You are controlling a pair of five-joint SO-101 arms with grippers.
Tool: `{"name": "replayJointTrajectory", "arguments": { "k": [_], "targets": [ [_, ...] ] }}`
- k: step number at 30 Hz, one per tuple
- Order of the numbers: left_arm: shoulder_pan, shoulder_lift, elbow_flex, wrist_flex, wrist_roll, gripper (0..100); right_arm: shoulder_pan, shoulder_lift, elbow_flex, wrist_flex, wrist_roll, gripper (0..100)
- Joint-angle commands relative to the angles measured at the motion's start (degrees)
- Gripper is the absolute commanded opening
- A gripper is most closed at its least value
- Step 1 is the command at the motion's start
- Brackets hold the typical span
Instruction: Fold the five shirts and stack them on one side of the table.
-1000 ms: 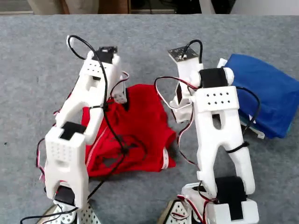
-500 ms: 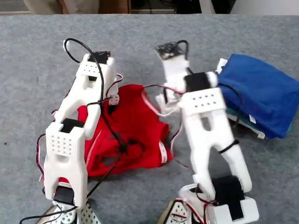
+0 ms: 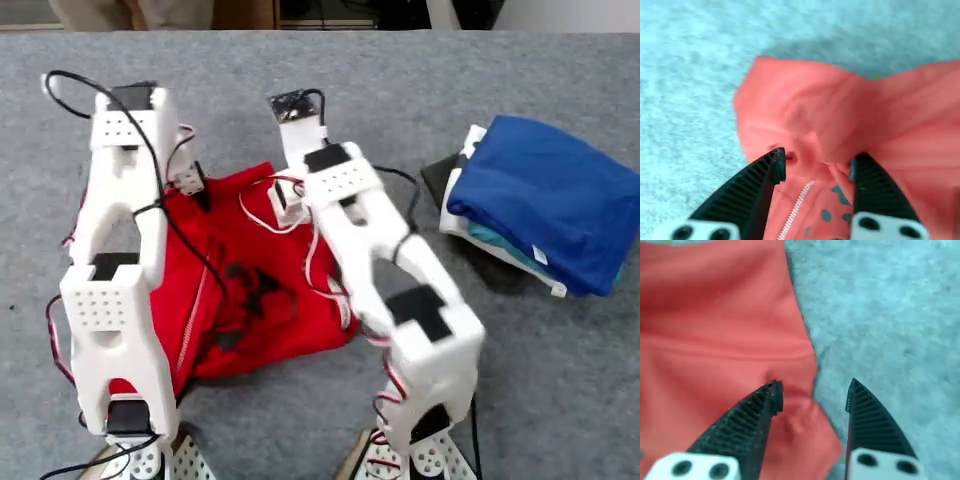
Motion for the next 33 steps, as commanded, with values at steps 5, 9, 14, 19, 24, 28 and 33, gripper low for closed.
{"name": "replayJointTrajectory", "arguments": {
  "k": [5, 9, 14, 19, 24, 28, 33],
  "targets": [
    [-1.85, -0.57, 1.93, 0.79, 0.00, 24, -3.21, 13.49, -16.57, 8.44, -0.53, 14.6],
    [-2.02, -0.66, 1.49, 0.79, -0.53, 24, -2.15, 18.15, -22.90, 15.56, -0.70, 1.8],
    [-2.02, -0.66, 1.58, 0.79, -3.43, 24, 1.27, 19.30, -28.70, 27.08, -0.26, 0.5],
    [-2.02, -0.66, 1.49, 0.79, -6.15, 24, 5.05, 17.89, -31.34, 34.29, 1.58, 0.4],
    [-1.76, -0.66, 2.64, 0.79, -10.37, 30, 8.75, 15.16, -30.99, 37.89, 4.40, 0.4],
    [-2.02, -0.66, 2.99, 0.79, -11.25, 31, 13.41, 12.44, -30.37, 39.03, 6.15, 0.4],
    [-2.02, -0.66, 3.34, 0.79, -12.92, 30, 19.47, 8.40, -24.84, 39.03, 8.97, 0.4]
  ]
}}
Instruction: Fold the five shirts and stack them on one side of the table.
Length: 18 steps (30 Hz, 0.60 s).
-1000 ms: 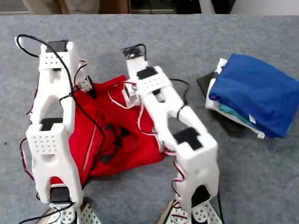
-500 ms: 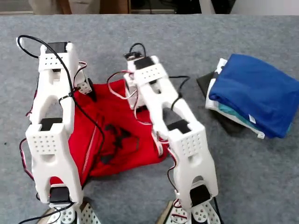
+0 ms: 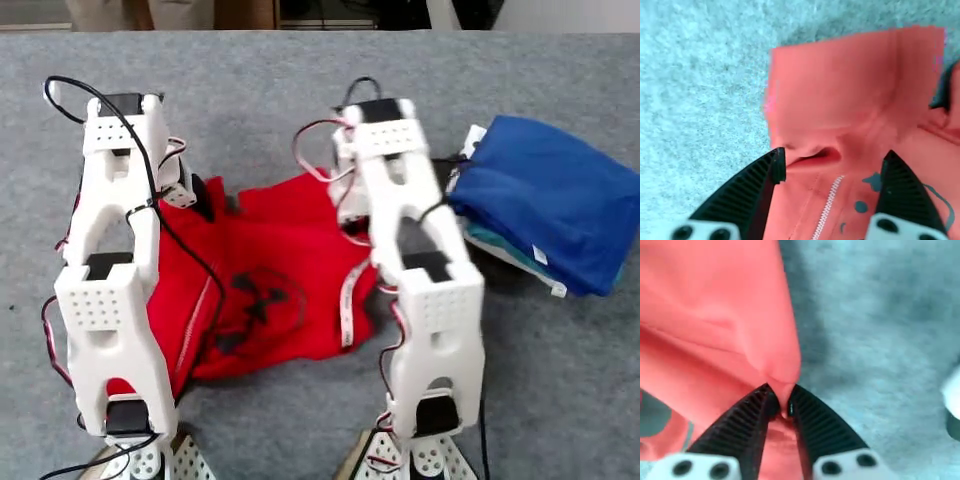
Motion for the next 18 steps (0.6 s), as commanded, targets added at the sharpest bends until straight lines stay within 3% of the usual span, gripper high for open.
{"name": "replayJointTrajectory", "arguments": {
  "k": [1, 6, 13, 18],
  "targets": [
    [-0.62, -0.66, -0.18, 0.79, -0.79, 30, 5.05, -6.81, 3.12, 1.05, 1.93, 0.4],
    [-0.18, -0.13, -0.18, 0.79, -3.87, 30, 7.08, -11.74, 5.14, -0.70, 2.81, 0.4],
    [0.09, -0.04, -0.44, 0.70, -4.22, 30, -0.48, -12.70, 5.85, -5.98, 2.64, 0.5],
    [4.31, -1.10, -6.68, 0.70, 0.35, 30, -0.66, -9.98, 5.85, -8.35, 2.55, 0.5]
  ]
}}
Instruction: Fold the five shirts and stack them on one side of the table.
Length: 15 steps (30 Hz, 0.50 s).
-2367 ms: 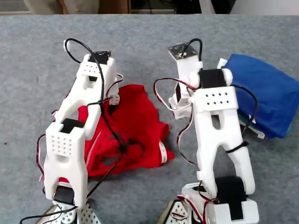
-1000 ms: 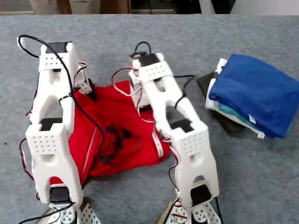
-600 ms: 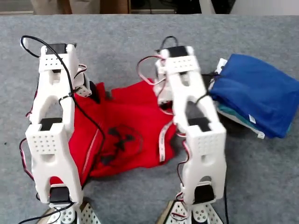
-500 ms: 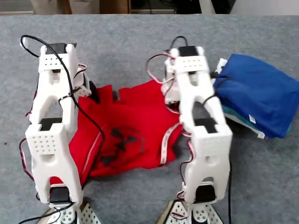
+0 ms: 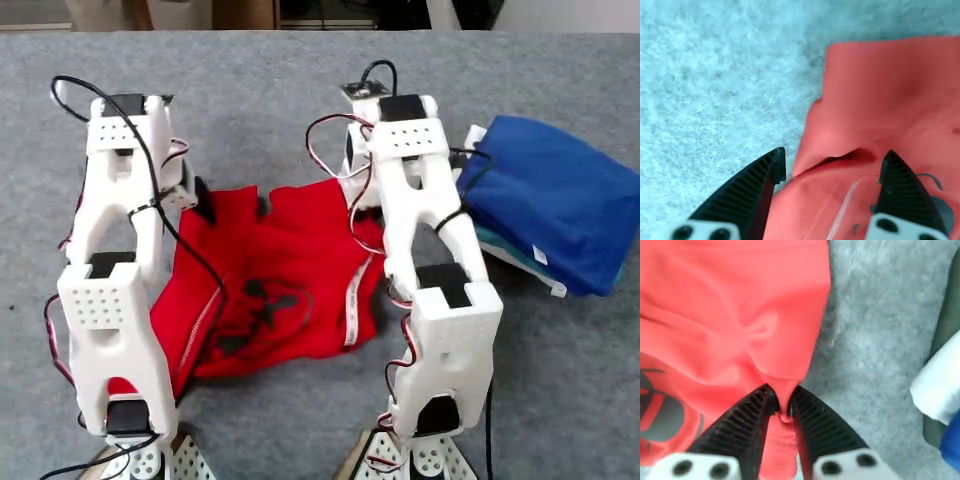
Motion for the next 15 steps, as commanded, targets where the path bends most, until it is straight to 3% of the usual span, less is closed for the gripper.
{"name": "replayJointTrajectory", "arguments": {
  "k": [1, 7, 15],
  "targets": [
    [3.87, -1.89, -6.51, 0.70, 6.07, 30, -0.66, -0.13, -0.04, -1.93, 0.18, 0.5],
    [12.31, 4.26, -14.15, -0.53, 11.87, 30, 1.19, 4.88, -0.04, -6.68, 0.18, 0.5],
    [12.75, 14.81, -27.60, -3.25, 17.67, 28, 2.24, 9.63, -0.13, -10.64, 0.18, 0.5]
  ]
}}
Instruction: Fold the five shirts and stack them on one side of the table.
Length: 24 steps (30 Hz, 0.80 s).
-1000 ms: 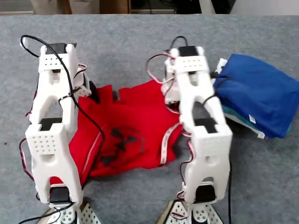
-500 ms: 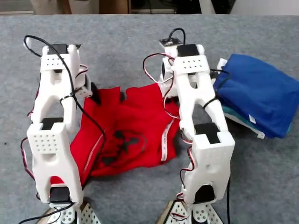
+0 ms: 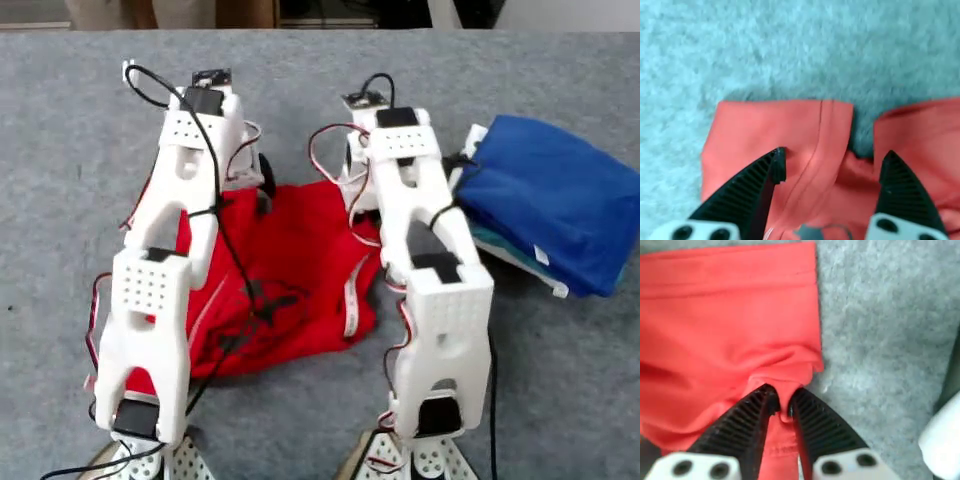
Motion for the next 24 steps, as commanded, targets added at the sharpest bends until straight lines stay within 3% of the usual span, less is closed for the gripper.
{"name": "replayJointTrajectory", "arguments": {
  "k": [1, 6, 9, 17, 24],
  "targets": [
    [0.35, 1.80, -8.26, -0.26, 0.70, 25, 1.19, 0.40, -0.31, -1.41, 0.18, 0.5],
    [0.26, 5.76, -13.36, -0.09, 0.53, 10, 1.19, 0.75, -0.66, -1.58, 0.44, 0.5],
    [0.62, 6.55, -14.07, 1.05, 0.53, 6, 1.27, 0.84, -0.13, -3.08, 0.53, 0.5],
    [0.35, 4.35, -14.59, 3.60, 0.88, 26, 1.27, 2.33, -0.40, -3.43, 0.62, 0.5],
    [1.85, 0.84, -12.84, 3.60, 0.53, 26, 1.27, 2.33, -0.31, -3.52, 0.62, 0.5]
  ]
}}
